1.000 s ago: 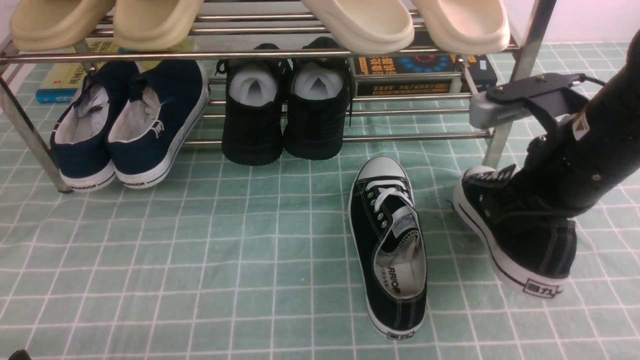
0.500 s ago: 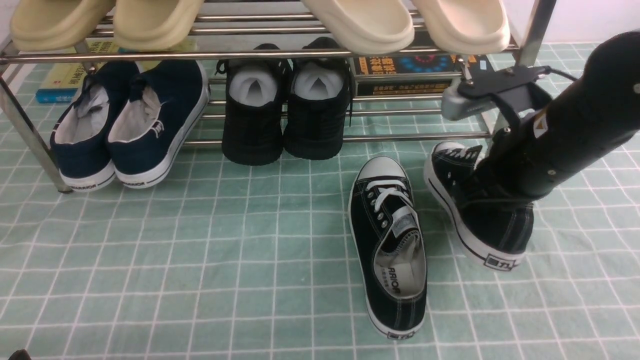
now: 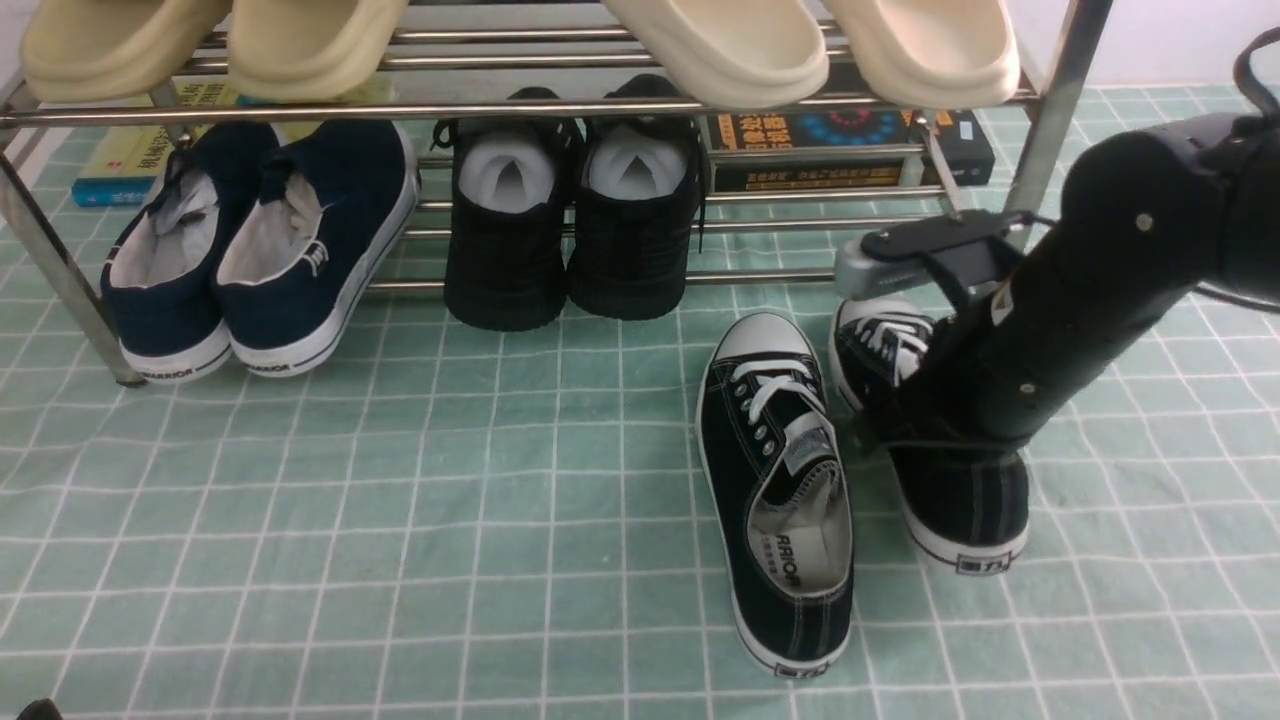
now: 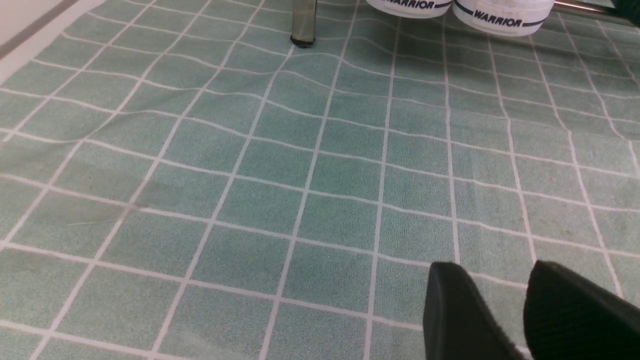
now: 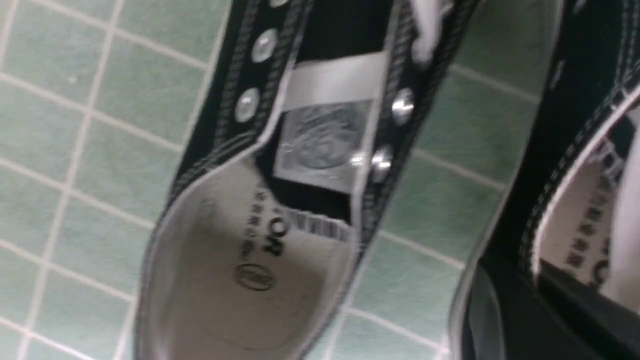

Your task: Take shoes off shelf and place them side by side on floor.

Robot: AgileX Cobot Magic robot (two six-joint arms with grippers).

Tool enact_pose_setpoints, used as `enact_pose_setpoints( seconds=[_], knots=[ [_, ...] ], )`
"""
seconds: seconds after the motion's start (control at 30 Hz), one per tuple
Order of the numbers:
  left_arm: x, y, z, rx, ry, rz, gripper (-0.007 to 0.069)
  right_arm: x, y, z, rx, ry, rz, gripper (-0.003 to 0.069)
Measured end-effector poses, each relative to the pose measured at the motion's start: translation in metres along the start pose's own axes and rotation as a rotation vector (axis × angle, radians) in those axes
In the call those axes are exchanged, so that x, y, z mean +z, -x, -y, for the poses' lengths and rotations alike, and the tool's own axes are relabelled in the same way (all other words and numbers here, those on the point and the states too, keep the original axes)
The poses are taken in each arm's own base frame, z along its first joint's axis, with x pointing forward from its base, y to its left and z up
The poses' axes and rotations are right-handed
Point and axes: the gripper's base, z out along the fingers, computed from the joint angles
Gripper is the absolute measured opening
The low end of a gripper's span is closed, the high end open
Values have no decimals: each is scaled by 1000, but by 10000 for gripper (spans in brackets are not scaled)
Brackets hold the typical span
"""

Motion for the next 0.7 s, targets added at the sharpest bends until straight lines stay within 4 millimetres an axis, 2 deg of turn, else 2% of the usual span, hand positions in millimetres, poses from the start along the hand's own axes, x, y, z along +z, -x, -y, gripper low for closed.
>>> enact_pose_setpoints(
  seconds=[0.27,0.4,0.53,0.57,0.63,0.7],
  knots=[
    [0,0,0,0,0,0,242,7,-6,-4,53,52,-89,59],
    [0,0,0,0,0,0,242,6,-10,-8,83,88,-134,129],
    [0,0,0,0,0,0,242,3,-14,-10,88,104,-182,235],
    [0,0,0,0,0,0,242,3,-15,-10,87,104,-187,240],
    [0,0,0,0,0,0,242,-6,-16,-11,48,110,-226,282],
    [0,0,0,1,0,0,242,-15,-18,-13,0,121,-254,288]
  ],
)
